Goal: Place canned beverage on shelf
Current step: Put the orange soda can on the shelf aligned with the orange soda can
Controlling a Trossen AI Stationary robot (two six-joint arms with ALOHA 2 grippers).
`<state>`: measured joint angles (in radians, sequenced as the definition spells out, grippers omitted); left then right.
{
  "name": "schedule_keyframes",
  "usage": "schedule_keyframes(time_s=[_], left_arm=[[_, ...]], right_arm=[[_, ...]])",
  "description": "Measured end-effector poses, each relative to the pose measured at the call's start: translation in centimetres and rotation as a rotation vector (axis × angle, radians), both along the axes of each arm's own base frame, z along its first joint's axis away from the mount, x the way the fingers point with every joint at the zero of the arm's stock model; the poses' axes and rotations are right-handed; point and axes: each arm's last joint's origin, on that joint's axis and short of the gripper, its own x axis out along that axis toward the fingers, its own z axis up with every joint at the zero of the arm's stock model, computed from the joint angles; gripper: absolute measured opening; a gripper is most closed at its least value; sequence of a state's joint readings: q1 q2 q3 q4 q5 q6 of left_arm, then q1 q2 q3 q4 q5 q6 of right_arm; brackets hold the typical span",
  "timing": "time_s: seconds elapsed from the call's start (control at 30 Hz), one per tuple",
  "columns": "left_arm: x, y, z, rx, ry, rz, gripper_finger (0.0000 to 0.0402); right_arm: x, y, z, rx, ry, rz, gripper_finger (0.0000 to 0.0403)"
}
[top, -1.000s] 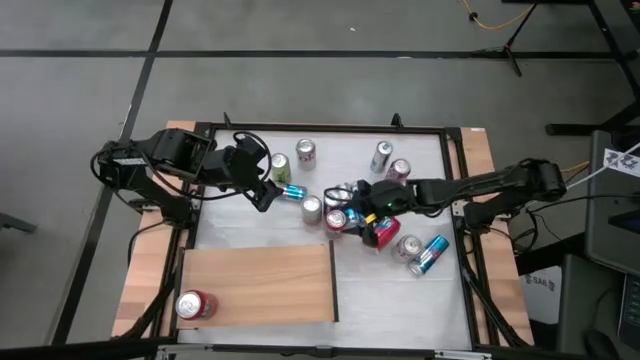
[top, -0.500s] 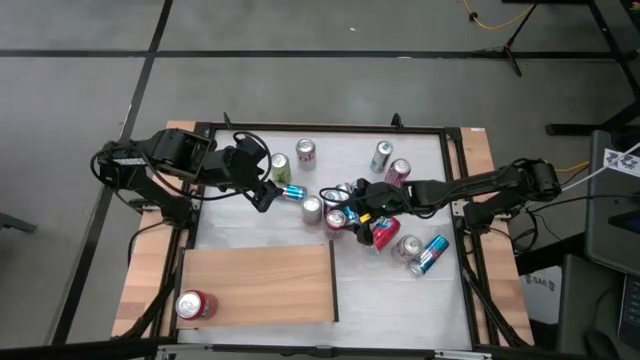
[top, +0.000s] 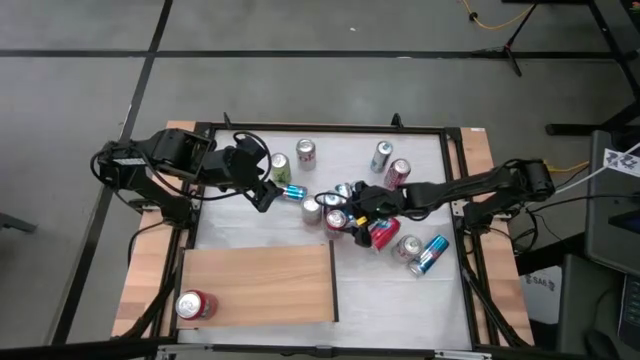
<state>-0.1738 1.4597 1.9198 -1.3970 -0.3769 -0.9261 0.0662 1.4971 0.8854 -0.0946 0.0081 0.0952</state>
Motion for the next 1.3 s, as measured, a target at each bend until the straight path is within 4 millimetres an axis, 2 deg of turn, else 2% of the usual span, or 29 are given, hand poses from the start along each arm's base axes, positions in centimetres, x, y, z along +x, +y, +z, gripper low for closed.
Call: schedule_keyframes(time_s=[0.5,1.03,1.3], left_arm=[[0.0,0.0,0.0,-0.004,-0.003,0.005,0.0377],[0.0,0.0,0.0,-0.004,-0.003,0.005,0.0377],[0.0,0.0,0.0,-0.004,-0.002,0.005,0.0377]], right_arm=[[1.5,0.1,-2.5,0.0,0.023,-0.002,0.0316],[1.7,0.1,-2.4,0.003,-0.002,-0.003,0.0316],[2.1,0.1,-1.8,0.008,-0.074,-0.003,0.0316]])
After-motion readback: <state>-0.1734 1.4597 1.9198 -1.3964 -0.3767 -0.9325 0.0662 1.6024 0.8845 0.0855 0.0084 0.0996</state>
